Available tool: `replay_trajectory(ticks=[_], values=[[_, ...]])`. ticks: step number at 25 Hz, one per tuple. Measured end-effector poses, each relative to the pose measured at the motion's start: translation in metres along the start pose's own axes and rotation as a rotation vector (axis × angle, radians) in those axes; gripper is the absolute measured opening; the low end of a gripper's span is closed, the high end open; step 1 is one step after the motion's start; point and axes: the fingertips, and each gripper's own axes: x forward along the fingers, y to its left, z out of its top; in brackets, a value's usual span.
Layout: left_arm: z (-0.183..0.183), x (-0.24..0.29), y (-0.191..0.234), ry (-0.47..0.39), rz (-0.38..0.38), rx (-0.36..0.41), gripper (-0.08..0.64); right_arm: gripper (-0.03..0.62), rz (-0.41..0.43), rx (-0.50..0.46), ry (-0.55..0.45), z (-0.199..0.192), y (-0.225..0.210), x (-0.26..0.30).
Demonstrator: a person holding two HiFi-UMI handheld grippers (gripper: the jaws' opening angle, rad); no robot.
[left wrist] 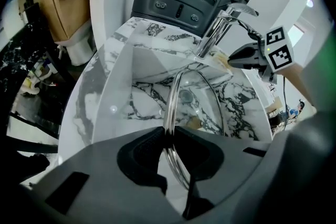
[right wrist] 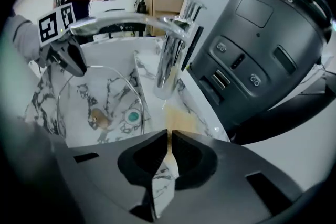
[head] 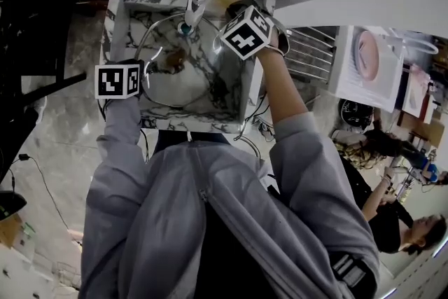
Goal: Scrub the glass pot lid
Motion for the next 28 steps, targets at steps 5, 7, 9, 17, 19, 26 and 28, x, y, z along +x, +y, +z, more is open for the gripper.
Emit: replay_trajectory(ticks=[5, 7, 9, 17, 19, 26, 28], values=[[0.001, 0.002, 0.001, 0.008, 0.0, 0.007, 0.078, 0.114, -0.051, -0.033, 0.016, -0.005, -0.012, 0.018], [0.001, 0.002, 0.002, 0.008, 0.0, 0.011, 0.078, 0.218, -0.086, 0.003, -0.012, -0.004, -0.016, 0.015], [0.001, 0.002, 0.002, 0.009, 0.0, 0.011, 0.078, 0.218, -0.149, 0.028, -0.059, -0.001, -0.021, 0.004], [0.007, -0.003, -0.006, 0.0, -0.032, 0.002, 0.078, 0.218, 0.018, 0.111, -0.237, 0.018, 0.107, -0.054], [0.009, -0.008, -0.011, -0.008, -0.071, -0.048, 0.08, 0.218, 0.186, 0.143, -0.259, 0.03, 0.172, -0.058], [0.017, -0.027, -0.035, 0.001, -0.142, -0.106, 0.08, 0.221, 0.384, 0.289, -0.238, 0.083, 0.275, -0.064], [0.02, -0.032, -0.047, 0.008, -0.167, -0.1, 0.08, 0.229, 0.315, 0.31, -0.209, 0.081, 0.276, -0.057]])
